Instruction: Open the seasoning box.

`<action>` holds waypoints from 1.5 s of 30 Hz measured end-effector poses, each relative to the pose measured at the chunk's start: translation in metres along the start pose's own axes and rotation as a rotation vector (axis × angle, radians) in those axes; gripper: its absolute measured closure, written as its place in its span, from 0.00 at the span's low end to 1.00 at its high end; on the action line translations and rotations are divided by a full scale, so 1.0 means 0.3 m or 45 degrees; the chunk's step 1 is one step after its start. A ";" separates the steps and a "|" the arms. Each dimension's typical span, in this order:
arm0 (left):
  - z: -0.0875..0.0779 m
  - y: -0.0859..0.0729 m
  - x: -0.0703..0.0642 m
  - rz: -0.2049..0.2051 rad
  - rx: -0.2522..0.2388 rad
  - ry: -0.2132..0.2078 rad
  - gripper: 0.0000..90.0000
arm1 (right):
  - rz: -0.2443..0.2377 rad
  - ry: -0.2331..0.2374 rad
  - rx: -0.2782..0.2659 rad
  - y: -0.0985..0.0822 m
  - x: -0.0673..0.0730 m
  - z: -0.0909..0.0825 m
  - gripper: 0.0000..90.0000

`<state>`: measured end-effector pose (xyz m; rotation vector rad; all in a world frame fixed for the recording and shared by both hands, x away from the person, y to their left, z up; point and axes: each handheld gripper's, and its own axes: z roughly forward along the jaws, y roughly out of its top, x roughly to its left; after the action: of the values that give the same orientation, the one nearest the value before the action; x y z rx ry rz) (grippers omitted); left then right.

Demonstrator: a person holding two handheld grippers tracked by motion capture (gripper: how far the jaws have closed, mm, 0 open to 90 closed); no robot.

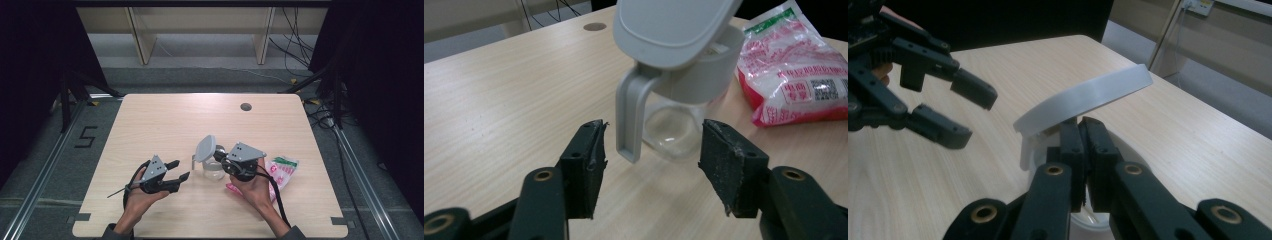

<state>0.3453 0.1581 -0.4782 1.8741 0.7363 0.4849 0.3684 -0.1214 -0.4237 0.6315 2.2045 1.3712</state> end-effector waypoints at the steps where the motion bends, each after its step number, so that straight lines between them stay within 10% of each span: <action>1: -0.005 -0.007 0.000 0.003 0.006 0.005 0.45 | 0.003 0.000 -0.004 0.003 0.004 0.004 0.98; 22: -0.029 -0.088 -0.043 0.016 0.026 0.039 0.38 | -0.037 0.042 -0.020 0.049 0.060 0.051 0.96; 33: -0.037 -0.088 -0.045 -0.007 0.022 0.027 0.36 | 0.109 -0.080 0.031 -0.045 -0.046 -0.140 0.64; 42: -0.035 -0.088 -0.048 -0.017 0.017 0.036 0.36 | 0.306 -0.267 0.092 -0.217 -0.112 -0.294 0.50; 45: -0.035 -0.091 -0.049 -0.023 0.024 0.032 0.36 | 0.457 -0.296 0.103 -0.250 -0.108 -0.322 0.49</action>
<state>0.3206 0.1631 -0.4989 1.8805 0.7764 0.4920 0.3252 -0.2376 -0.4490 1.1992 2.0334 1.2992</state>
